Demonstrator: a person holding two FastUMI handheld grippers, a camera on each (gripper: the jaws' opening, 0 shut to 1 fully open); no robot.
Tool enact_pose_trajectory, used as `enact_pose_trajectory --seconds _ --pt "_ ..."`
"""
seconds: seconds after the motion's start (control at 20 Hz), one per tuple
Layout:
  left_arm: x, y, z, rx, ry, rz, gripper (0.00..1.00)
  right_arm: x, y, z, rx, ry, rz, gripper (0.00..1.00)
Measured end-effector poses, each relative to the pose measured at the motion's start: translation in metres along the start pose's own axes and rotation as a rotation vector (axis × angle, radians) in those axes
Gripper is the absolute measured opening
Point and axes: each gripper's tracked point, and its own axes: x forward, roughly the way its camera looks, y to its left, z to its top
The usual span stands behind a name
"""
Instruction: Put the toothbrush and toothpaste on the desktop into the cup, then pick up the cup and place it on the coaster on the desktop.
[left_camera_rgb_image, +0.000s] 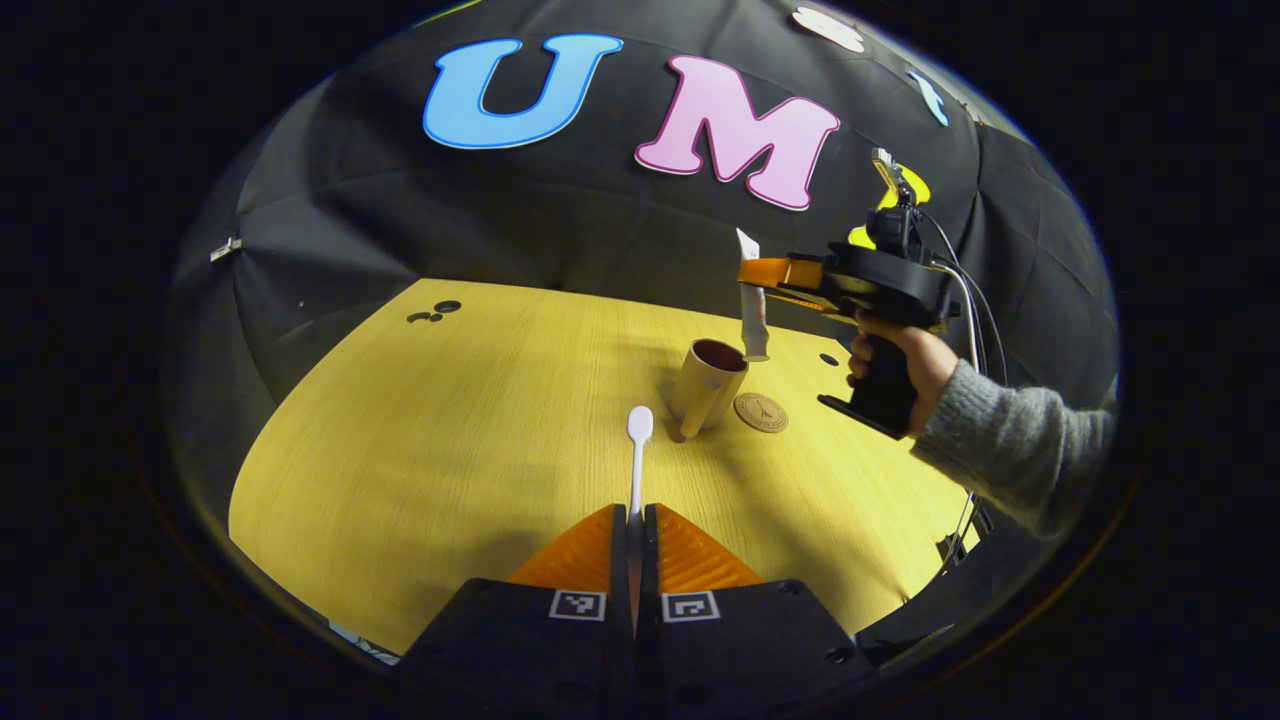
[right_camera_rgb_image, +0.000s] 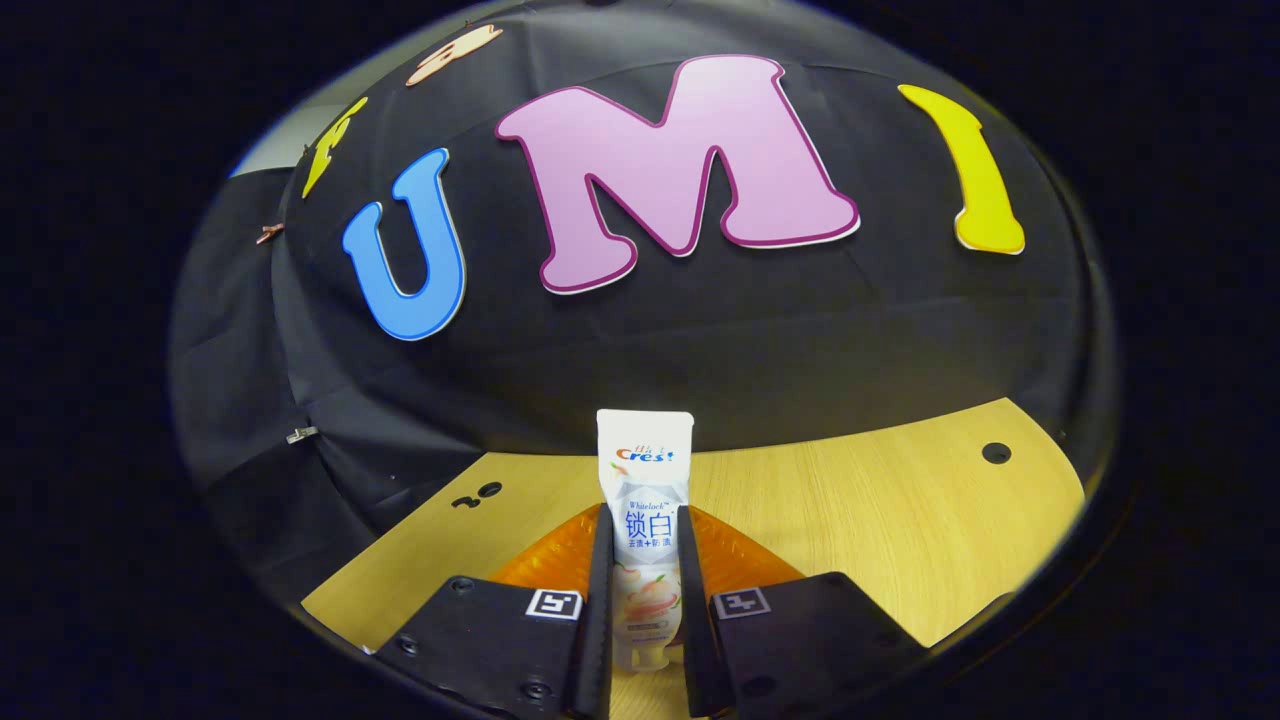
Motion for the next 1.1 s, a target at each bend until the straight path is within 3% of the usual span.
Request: enact_pose_trajectory --seconds 0.25,0.75,1.1 --pt "0.018 0.0 0.01 -0.022 -0.033 -0.033 0.06 0.026 -0.006 -0.017 -0.045 -0.044 0.0 0.33" --pt "0.08 -0.015 0.07 -0.086 -0.205 -0.111 0.06 0.03 -0.013 -0.044 -0.078 -0.102 0.007 0.33" --pt "0.104 -0.022 0.088 -0.092 -0.271 -0.097 0.06 0.03 -0.011 -0.063 -0.115 -0.089 0.024 0.39"
